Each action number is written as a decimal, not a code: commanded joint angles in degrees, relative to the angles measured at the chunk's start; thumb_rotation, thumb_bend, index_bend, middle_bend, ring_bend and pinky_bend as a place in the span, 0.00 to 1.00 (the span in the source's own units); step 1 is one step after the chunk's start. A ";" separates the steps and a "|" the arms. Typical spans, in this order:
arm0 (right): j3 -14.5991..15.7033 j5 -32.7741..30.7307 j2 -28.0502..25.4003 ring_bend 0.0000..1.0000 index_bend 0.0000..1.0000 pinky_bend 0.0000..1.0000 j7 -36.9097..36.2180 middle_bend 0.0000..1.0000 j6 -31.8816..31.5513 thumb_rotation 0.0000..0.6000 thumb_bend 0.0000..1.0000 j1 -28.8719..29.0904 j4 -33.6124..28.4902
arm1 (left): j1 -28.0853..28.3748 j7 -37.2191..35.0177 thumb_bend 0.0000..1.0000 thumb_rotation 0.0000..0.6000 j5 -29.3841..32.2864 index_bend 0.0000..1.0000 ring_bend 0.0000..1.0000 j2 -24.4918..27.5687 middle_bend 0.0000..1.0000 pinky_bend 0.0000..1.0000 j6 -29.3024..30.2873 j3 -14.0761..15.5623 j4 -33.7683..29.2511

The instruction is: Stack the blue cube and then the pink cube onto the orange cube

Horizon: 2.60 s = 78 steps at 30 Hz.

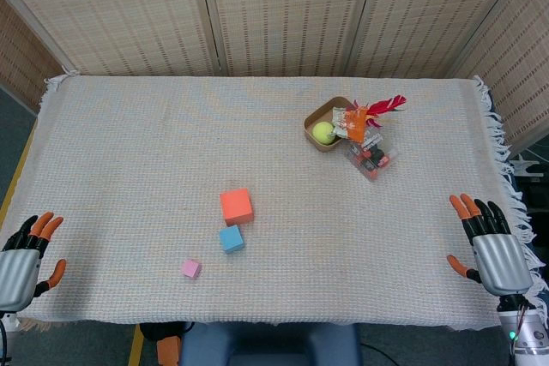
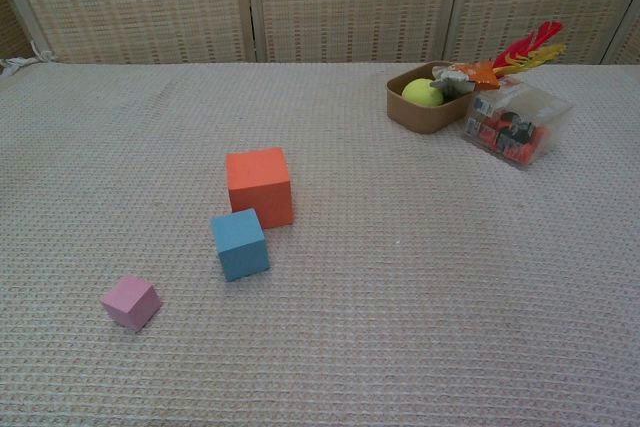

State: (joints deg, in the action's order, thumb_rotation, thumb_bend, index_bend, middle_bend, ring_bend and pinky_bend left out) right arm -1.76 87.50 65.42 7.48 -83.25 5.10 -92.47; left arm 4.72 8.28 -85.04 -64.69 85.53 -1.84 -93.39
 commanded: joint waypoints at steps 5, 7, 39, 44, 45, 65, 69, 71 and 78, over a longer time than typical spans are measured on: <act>0.05 0.24 -0.28 0.00 0.00 0.00 -0.19 0.00 -0.53 1.00 0.12 -0.28 -0.29 | 0.61 -0.01 0.39 1.00 -2.13 0.11 0.06 -1.41 0.07 0.32 -1.14 1.18 -0.74; 0.06 0.13 -0.22 0.00 0.00 0.00 -0.01 0.00 -0.27 1.00 0.12 -0.21 -0.24 | 1.53 1.18 0.38 1.00 -4.05 0.11 0.11 -2.84 0.10 0.39 -2.08 1.79 -0.47; 0.01 -1.26 -0.15 0.00 0.00 0.00 1.56 0.00 0.80 1.00 0.12 -0.20 -1.18 | 25.03 0.93 0.34 1.00 -20.49 0.20 1.00 -15.40 1.00 1.00 -19.51 1.28 14.50; -0.20 -1.61 -0.31 0.00 0.00 0.00 1.47 0.00 0.46 1.00 0.12 -0.41 -1.20 | 26.89 1.94 0.33 1.00 -21.00 0.19 1.00 -16.80 1.00 1.00 -20.47 1.82 15.22; -0.19 -1.68 -0.38 0.00 0.00 0.00 1.42 0.00 0.53 1.00 0.12 -0.41 -1.27 | 27.27 2.47 0.33 1.00 -20.85 0.18 1.00 -17.04 1.00 1.00 -21.13 1.89 15.30; -0.53 -2.66 -1.36 0.00 0.00 0.00 0.92 0.00 0.76 1.00 0.12 -0.57 -1.85 | 33.26 5.43 0.33 1.00 -16.19 0.14 1.00 -21.91 1.00 1.00 -27.51 1.61 18.40; -0.52 -2.76 -1.64 0.00 0.00 0.00 0.84 0.00 0.87 1.00 0.12 -0.59 -2.13 | 34.06 5.41 0.33 1.00 -16.61 0.14 1.00 -22.51 1.00 1.00 -26.95 1.84 18.61; -0.52 -2.84 -1.83 0.00 0.00 0.00 0.74 0.00 0.86 1.00 0.12 -0.65 -2.30 | 34.46 6.06 0.33 1.00 -16.83 0.14 1.00 -22.80 1.00 1.00 -26.96 2.06 19.00; -0.49 -2.94 -2.30 0.00 0.00 0.00 0.67 0.00 0.77 1.00 0.12 -0.82 -2.80 | 36.04 8.81 0.33 1.00 -16.13 0.13 1.00 -22.81 1.00 1.00 -28.83 2.28 19.45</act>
State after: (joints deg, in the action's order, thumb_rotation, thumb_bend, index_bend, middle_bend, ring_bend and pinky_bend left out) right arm -2.25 84.57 63.14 8.15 -82.48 4.29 -95.25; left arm 40.60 16.92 -101.28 -87.55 56.83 0.42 -73.89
